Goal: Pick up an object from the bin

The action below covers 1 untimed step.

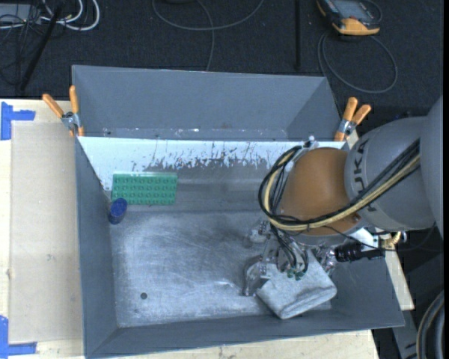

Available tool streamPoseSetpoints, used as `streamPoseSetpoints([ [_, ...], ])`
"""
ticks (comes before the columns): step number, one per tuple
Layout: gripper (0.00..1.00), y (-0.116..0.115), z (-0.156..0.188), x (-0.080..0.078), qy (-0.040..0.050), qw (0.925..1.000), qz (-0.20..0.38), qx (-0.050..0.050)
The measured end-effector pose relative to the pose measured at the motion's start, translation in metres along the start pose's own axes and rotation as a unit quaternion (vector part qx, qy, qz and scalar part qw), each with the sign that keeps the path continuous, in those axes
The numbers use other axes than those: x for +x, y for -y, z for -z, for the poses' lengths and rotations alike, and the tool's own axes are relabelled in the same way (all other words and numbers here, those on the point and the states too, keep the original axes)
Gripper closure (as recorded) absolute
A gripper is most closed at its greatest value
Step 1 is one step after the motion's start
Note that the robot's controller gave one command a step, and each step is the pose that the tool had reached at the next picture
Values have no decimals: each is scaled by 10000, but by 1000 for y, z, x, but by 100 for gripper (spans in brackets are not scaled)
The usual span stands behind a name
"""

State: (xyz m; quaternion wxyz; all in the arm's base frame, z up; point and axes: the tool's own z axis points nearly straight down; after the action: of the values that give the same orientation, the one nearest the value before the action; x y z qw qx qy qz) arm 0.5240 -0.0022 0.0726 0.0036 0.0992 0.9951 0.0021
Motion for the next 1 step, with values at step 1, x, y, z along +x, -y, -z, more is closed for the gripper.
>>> streamPoseSetpoints([
  [1, 100, -1, 0, 2, -59, 10000, 9, 5],
])
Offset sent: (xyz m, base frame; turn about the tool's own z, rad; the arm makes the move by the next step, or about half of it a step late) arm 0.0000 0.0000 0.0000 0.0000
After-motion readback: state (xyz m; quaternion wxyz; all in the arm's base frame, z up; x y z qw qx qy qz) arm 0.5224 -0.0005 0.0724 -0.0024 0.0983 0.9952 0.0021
